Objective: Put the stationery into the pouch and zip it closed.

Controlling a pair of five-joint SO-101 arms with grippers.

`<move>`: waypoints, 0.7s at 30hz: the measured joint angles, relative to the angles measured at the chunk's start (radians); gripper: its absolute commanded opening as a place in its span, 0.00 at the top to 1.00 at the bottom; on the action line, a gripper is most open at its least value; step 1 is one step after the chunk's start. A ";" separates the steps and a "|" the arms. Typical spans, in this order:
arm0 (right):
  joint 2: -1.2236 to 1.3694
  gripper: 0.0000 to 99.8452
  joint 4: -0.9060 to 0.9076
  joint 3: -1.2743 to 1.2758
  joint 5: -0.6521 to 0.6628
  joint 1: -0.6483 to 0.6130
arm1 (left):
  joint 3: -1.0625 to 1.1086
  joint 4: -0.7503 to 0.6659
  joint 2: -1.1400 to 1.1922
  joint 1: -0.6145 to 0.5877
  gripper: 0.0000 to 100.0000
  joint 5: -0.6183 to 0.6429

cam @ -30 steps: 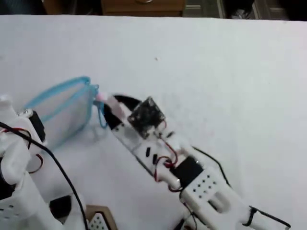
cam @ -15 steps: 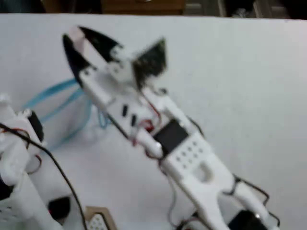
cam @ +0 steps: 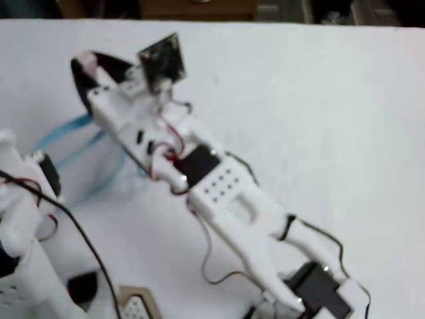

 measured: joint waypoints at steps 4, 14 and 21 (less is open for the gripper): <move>0.002 0.98 0.000 0.000 -0.002 -0.023 | 0.000 0.000 0.000 0.000 0.98 0.000; -0.129 0.98 0.000 0.150 -0.005 -0.023 | 0.000 0.000 0.000 0.000 0.98 0.000; -0.232 0.98 0.000 0.253 -0.006 -0.029 | 0.000 0.000 0.000 0.000 0.98 0.000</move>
